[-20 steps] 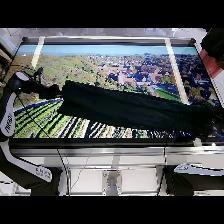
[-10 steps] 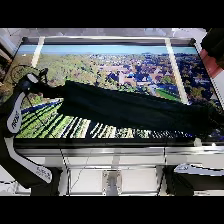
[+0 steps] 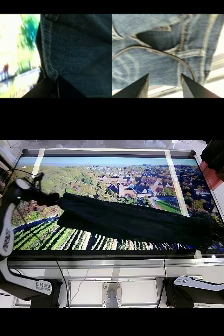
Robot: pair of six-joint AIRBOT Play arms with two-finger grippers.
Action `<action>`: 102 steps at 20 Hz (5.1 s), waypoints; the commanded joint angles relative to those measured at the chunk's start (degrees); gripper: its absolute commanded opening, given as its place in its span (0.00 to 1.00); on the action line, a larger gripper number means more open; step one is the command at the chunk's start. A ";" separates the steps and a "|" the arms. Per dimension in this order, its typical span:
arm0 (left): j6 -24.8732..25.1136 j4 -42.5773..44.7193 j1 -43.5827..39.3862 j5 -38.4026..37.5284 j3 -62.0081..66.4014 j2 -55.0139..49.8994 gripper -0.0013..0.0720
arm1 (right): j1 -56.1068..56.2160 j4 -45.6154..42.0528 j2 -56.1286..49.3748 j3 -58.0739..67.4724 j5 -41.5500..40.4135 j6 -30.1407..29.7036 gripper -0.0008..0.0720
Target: Fold the clothes and pants, and hang the long-sleeved shirts on hangers.
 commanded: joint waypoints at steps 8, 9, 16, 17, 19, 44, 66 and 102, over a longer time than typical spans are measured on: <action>4.83 7.87 6.58 -24.30 -2.45 8.92 0.03 | -0.04 -9.62 0.70 -0.04 -1.62 4.83 0.62; 4.83 7.39 6.34 -20.76 -3.43 8.87 0.03 | -0.04 -9.57 0.70 -0.04 -1.64 4.79 0.62; 4.83 6.38 5.57 -12.85 -4.83 4.90 0.67 | 0.02 -6.80 0.70 0.00 -3.39 -0.42 0.81; 4.83 5.92 5.57 -9.92 -4.83 5.20 0.67 | 0.02 -5.44 0.70 0.42 -4.07 -1.55 0.84; 4.85 2.97 5.29 -4.20 -4.83 5.62 0.67 | 0.02 -2.73 0.70 2.25 -4.90 -3.23 0.86; 16.96 7.45 -30.93 2.40 -4.90 -3.52 0.03 | 35.80 7.48 0.04 -8.33 -11.67 -2.40 0.02; 16.74 5.95 -30.97 4.52 -4.90 -3.52 0.03 | 50.07 7.76 -6.25 -10.91 -55.82 15.74 0.02; -10.21 28.33 -28.35 29.86 12.33 -15.21 0.03 | 48.24 3.19 -10.45 1.92 -40.06 17.68 0.01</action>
